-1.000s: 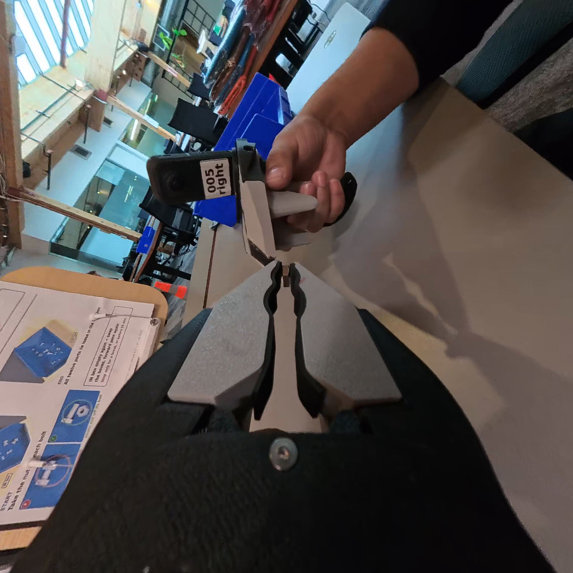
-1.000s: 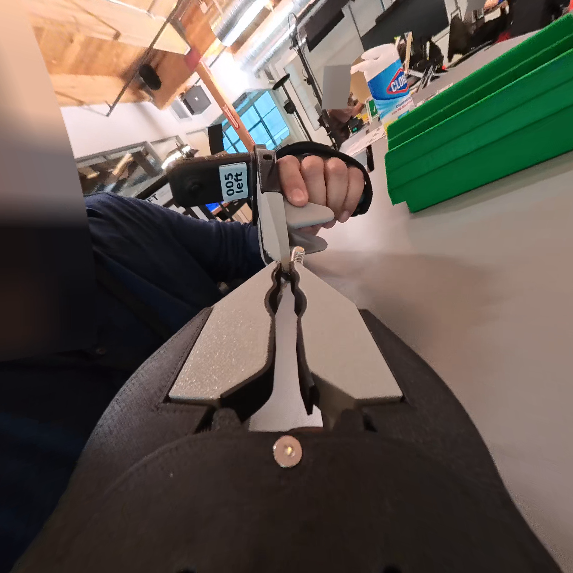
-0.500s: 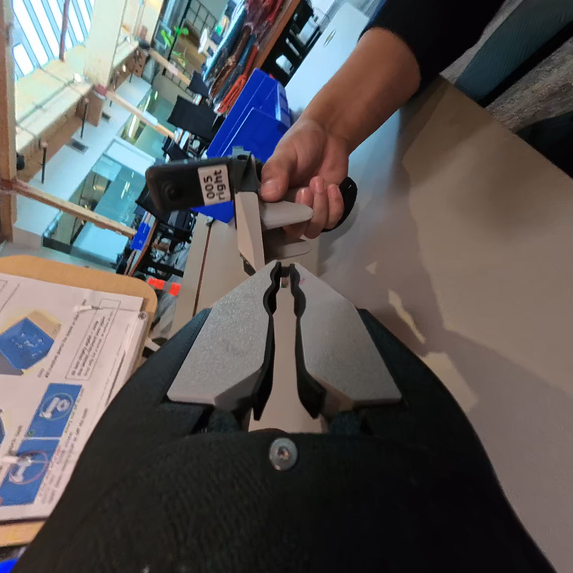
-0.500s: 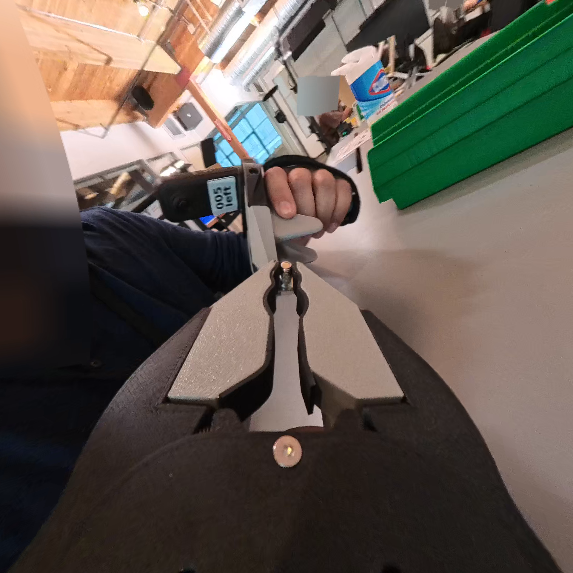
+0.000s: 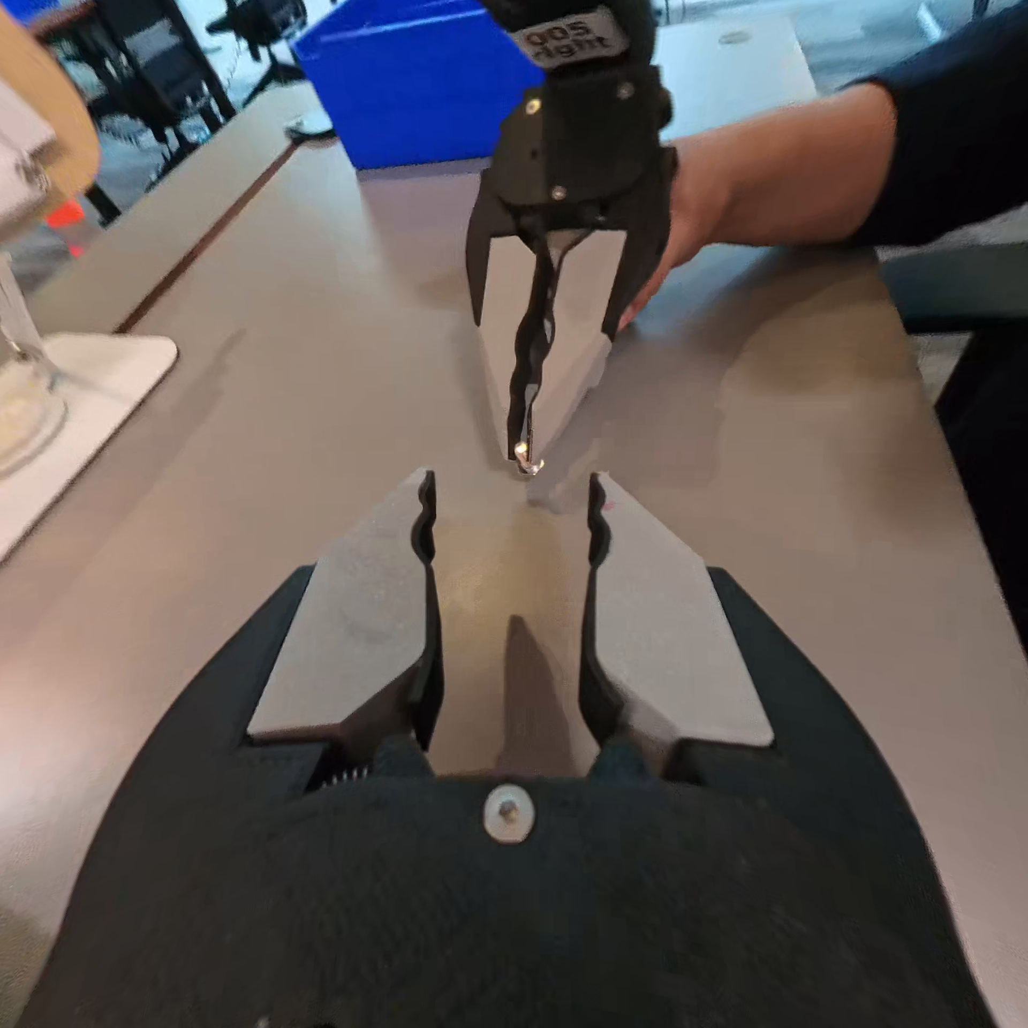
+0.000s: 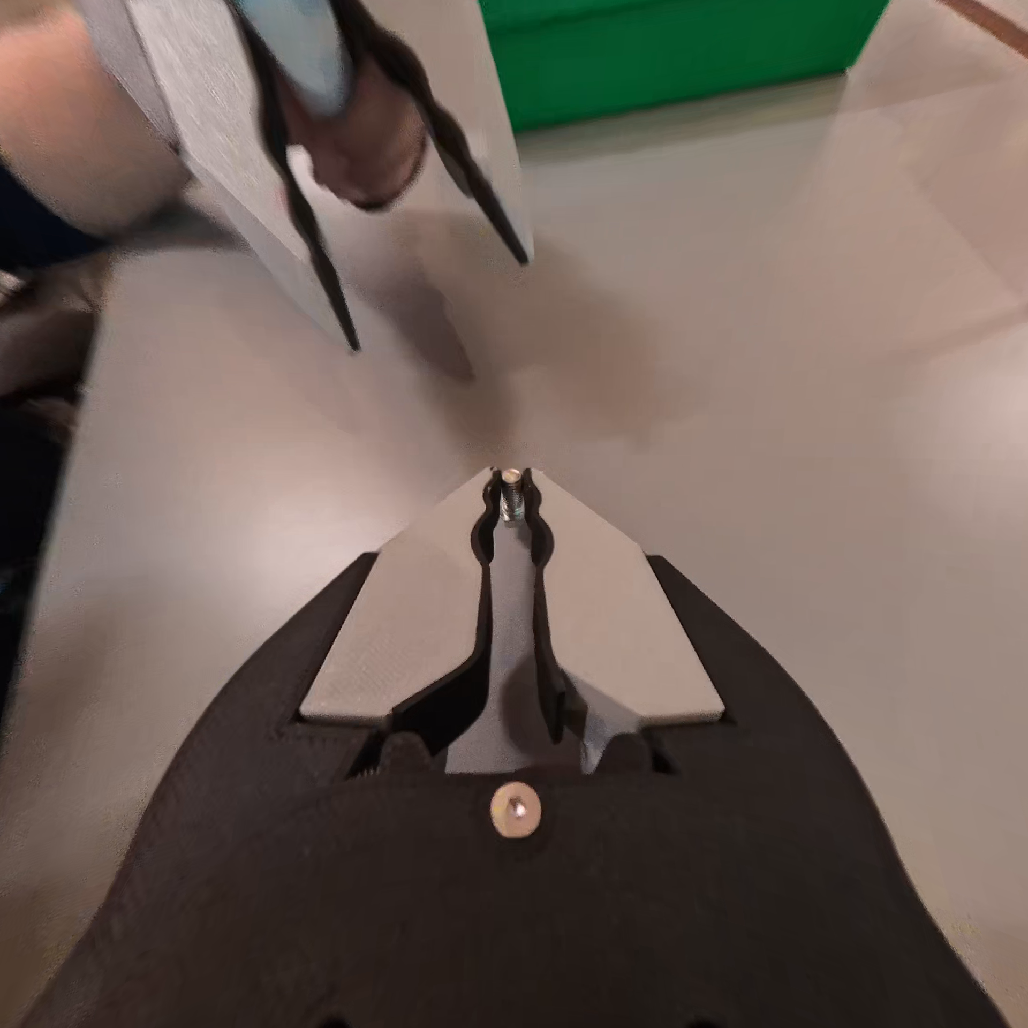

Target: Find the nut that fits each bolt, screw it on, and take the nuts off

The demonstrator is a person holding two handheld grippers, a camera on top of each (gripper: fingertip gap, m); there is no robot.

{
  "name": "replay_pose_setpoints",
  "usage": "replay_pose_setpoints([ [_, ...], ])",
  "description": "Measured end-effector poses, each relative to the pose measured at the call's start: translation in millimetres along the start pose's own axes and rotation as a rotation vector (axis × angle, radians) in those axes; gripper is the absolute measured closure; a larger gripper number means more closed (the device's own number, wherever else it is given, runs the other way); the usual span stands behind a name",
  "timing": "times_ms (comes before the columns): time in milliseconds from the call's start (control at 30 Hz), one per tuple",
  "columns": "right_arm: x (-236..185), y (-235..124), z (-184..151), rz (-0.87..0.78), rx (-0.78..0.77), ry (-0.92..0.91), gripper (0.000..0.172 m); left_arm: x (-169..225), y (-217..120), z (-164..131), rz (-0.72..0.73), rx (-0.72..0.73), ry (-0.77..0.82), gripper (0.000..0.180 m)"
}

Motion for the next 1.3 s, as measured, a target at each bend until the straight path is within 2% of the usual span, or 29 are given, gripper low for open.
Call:
replay_pose_setpoints([
  [67, 4.5, 3.3, -4.8, -0.040, -0.087, -0.028, 0.167, -2.8, 4.9, -6.4, -0.018, -0.055, -0.059, 0.120],
  [167, 4.9, 5.4, -3.0, -0.012, -0.085, -0.017, 0.167, -3.6, 8.8, -12.7, 0.001, -0.089, -0.077, 0.114],
  [300, 1.4, 4.0, -5.4, -0.019, -0.091, -0.027, 0.144, -3.9, 9.3, -11.5, 0.020, -0.077, -0.110, 0.112],
  [400, -2.7, -6.4, -1.2, -0.023, -0.007, -0.038, 0.138, -3.6, 10.9, -10.4, 0.007, -0.080, -0.191, 0.112],
  [500, 1.9, -27.4, 9.8, -0.067, 0.153, -0.056, 0.133, -5.4, 11.6, -12.5, 0.015, -0.093, -0.251, 0.112],
  [667, 27.6, -60.5, 17.1, -0.262, 0.341, -0.052, 0.111, -1.7, 15.6, -13.4, 0.015, -0.138, -0.331, 0.104],
  [733, 40.4, -68.1, 15.0, -0.350, 0.368, -0.055, 0.110, 0.4, 15.5, -12.7, 0.033, -0.143, -0.320, 0.102],
  [833, 59.6, -74.0, 12.1, -0.464, 0.367, -0.019, 0.106, -0.3, 16.2, -15.9, 0.085, -0.182, -0.282, 0.102],
  [933, 73.5, -75.9, 15.0, -0.531, 0.387, 0.004, 0.103, 4.2, 18.7, -18.9, 0.017, -0.207, -0.312, 0.115],
  [1000, 78.7, -73.7, 19.1, -0.533, 0.372, 0.003, 0.104, 4.9, 19.7, -20.6, -0.008, -0.220, -0.342, 0.112],
  [1067, 82.1, -70.7, 21.2, -0.553, 0.315, -0.012, 0.105, 3.9, 20.8, -21.0, 0.015, -0.226, -0.335, 0.098],
  [1200, 78.6, -66.1, 22.7, -0.598, 0.230, -0.084, 0.109, 6.3, 24.9, -26.0, 0.035, -0.268, -0.276, 0.100],
  [1300, 77.2, -60.1, 22.2, -0.560, 0.210, -0.073, 0.110, 9.0, 27.4, -27.2, 0.021, -0.280, -0.276, 0.100],
])
Point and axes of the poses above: each gripper's, where its closed fingertips meet, y out along the fingers, z out of its top, x = y × z across the jaws, the point moved 8 cm from there along -y, back along the fingers, and after that the axes turned 14 degrees about z, right-handed, at the moved point
